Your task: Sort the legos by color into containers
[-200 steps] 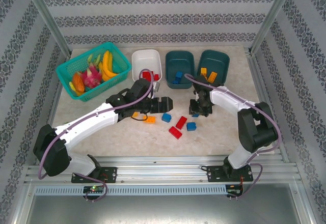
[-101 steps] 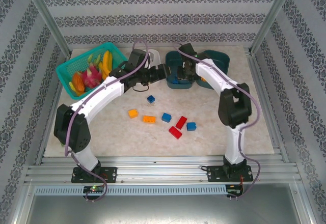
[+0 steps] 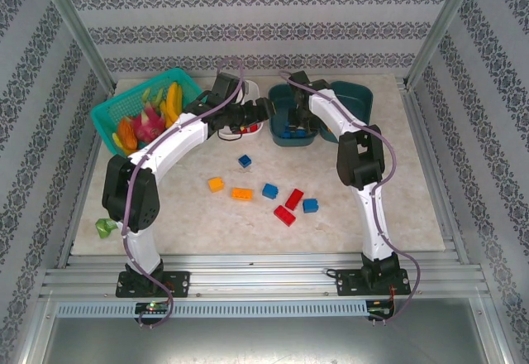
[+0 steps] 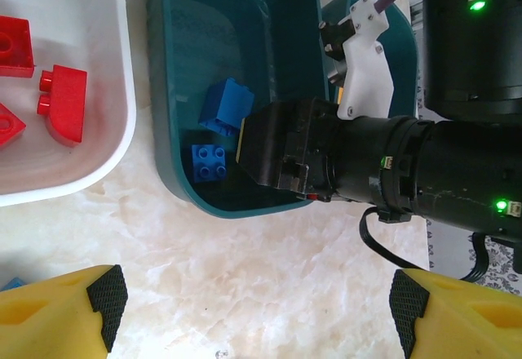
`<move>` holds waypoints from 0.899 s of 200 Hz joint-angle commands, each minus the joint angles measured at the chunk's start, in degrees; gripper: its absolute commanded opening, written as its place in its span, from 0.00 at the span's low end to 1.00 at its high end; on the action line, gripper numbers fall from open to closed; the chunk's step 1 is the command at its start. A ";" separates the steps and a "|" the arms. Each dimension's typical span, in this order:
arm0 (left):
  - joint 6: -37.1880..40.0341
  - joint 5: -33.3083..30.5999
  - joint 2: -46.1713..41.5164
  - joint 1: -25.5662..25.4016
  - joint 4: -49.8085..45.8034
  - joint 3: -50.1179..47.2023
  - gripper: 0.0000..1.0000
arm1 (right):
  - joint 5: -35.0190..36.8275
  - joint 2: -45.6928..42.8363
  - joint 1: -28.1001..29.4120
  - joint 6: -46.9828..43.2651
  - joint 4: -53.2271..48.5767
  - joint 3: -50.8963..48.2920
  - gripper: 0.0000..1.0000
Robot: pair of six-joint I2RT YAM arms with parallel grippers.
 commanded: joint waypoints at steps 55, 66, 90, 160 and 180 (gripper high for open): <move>2.72 -2.10 -7.58 -0.11 -7.25 -2.44 0.85 | -2.08 -14.13 2.06 0.77 -0.72 3.18 0.53; 4.24 -1.66 -9.21 -0.84 -8.91 -3.74 0.85 | -2.52 -19.14 2.89 0.46 1.53 -1.54 0.52; 9.16 -1.04 -12.14 -4.87 -12.18 -7.79 0.82 | -4.94 -34.83 4.80 1.02 11.38 -22.31 0.52; 10.81 -3.16 -15.47 -19.64 -13.26 -22.77 0.79 | -12.25 -77.28 8.67 6.19 17.33 -73.03 0.55; 5.79 -3.76 -13.94 -22.62 -11.53 -24.13 0.80 | -12.65 -84.53 9.72 9.32 14.16 -78.29 0.56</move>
